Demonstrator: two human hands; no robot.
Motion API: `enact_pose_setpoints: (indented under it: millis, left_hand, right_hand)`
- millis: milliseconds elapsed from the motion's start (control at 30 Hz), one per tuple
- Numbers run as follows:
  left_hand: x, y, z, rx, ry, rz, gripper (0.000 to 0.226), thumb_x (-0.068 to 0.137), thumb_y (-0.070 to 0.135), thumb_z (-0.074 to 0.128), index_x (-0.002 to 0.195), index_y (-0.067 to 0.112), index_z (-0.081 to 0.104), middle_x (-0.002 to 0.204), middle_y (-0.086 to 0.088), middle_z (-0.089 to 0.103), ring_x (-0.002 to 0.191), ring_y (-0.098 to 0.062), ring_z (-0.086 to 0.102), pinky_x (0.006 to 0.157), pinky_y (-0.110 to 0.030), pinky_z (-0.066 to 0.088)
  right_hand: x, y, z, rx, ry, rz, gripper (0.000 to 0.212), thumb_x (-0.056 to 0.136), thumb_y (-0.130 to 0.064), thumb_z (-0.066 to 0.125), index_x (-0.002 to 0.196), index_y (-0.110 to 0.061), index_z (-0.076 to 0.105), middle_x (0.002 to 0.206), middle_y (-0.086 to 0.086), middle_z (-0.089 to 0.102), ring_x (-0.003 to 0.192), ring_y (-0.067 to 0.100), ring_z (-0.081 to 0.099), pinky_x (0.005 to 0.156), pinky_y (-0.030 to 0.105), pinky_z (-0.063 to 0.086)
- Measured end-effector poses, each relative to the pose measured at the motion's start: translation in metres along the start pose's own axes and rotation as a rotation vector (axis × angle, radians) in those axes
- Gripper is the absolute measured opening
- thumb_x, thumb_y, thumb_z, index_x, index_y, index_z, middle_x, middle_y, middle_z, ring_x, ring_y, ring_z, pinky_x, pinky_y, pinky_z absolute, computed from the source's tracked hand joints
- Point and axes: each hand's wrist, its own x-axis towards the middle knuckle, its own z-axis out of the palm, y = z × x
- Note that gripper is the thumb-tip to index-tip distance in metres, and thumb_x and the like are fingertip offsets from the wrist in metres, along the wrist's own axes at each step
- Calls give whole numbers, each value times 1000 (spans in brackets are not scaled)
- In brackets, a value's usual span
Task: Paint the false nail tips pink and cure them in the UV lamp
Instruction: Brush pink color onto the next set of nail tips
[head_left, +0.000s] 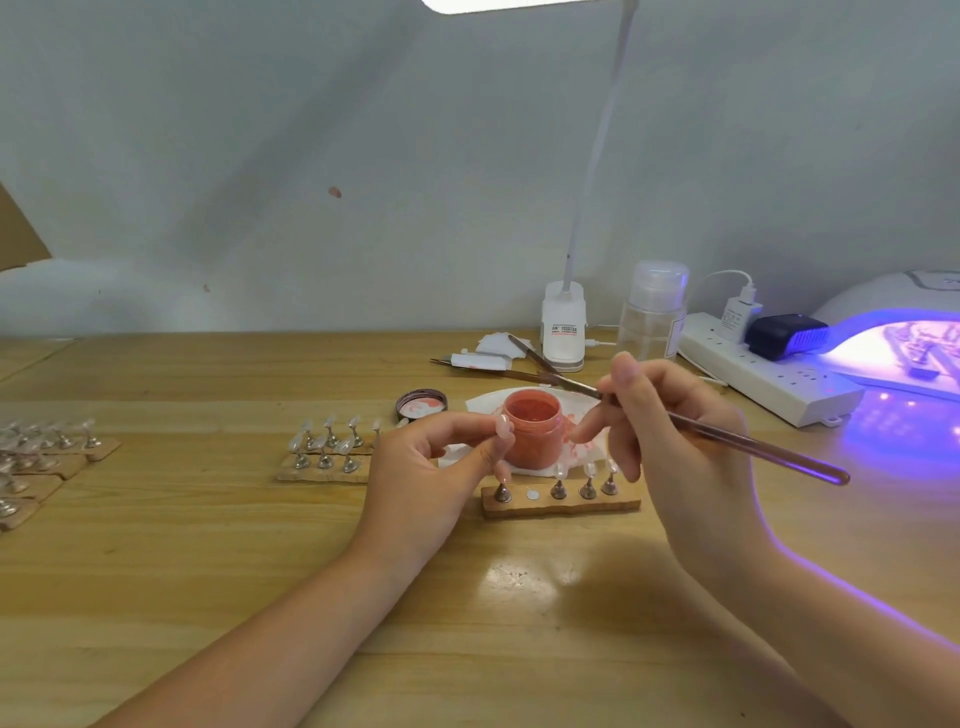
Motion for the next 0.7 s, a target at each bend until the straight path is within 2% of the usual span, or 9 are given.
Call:
enact_pose_setpoints:
  millis: [67, 167, 233, 300, 333, 433, 567, 600, 700]
  left_hand:
    - [0, 0, -1, -11, 3, -9, 4, 70, 32, 69, 72, 31, 71, 56, 5, 67, 69, 5, 61, 77, -21, 43]
    - [0, -1, -1, -56, -6, -11, 6, 69, 29, 70, 74, 26, 71, 57, -2, 68, 66, -5, 65, 83, -37, 50]
    - [0, -1, 0, -74, -9, -6, 4, 71, 24, 70, 74, 23, 71, 58, -1, 68, 62, -6, 64, 78, -30, 53]
    - [1, 0, 0, -49, -10, 8, 6, 75, 16, 70, 74, 22, 70, 59, 4, 67, 61, -1, 62, 68, -16, 50]
    - [1, 0, 0, -39, -11, 13, 8, 76, 14, 69, 74, 22, 69, 60, 6, 67, 61, 0, 61, 64, -13, 48]
    - [1, 0, 0, -44, -14, 20, 2, 74, 23, 68, 73, 25, 68, 58, 6, 66, 60, 2, 59, 58, -12, 46]
    - [0, 2, 0, -50, -3, 19, 2, 69, 28, 68, 71, 28, 68, 59, 9, 66, 59, 1, 59, 58, -20, 49]
    - [0, 2, 0, -44, -7, 23, 2, 71, 26, 68, 72, 27, 68, 59, 8, 66, 59, -3, 61, 60, -26, 50]
    - [0, 1, -1, -24, -17, 36, 9, 75, 20, 69, 72, 28, 69, 60, 4, 66, 62, -29, 61, 61, -44, 48]
  right_hand:
    - [4, 1, -4, -7, 5, 31, 32, 79, -39, 50, 78, -8, 54, 57, 6, 66, 36, 10, 33, 38, 21, 29]
    - [8, 6, -8, -22, 7, 84, 34, 78, -42, 51, 81, -8, 46, 56, 9, 65, 32, 9, 31, 35, 17, 28]
    - [13, 7, -8, -9, 4, 71, 38, 78, -42, 53, 73, -6, 40, 54, 16, 64, 29, 8, 32, 33, 16, 26]
    - [21, 6, -8, -18, 14, 20, 38, 78, -40, 55, 66, -8, 38, 49, 28, 55, 26, 6, 40, 32, 13, 25]
    - [26, 7, -9, -48, 29, -8, 37, 78, -40, 55, 64, -10, 38, 46, 29, 51, 27, 7, 45, 32, 12, 26]
    - [44, 10, -10, -154, 75, -55, 38, 77, -44, 56, 61, -14, 39, 34, 1, 46, 31, 12, 52, 35, 12, 31]
    - [64, 16, -7, -263, 86, -157, 39, 85, -34, 61, 58, -15, 41, 33, -4, 46, 30, 7, 46, 40, 11, 34]
    - [68, 17, -6, -308, 84, -186, 39, 85, -33, 63, 58, -14, 42, 35, -5, 47, 31, 7, 47, 42, 13, 35]
    - [75, 22, 0, -492, 48, -232, 41, 82, -36, 66, 54, -16, 43, 44, -3, 49, 41, 8, 45, 49, 25, 40]
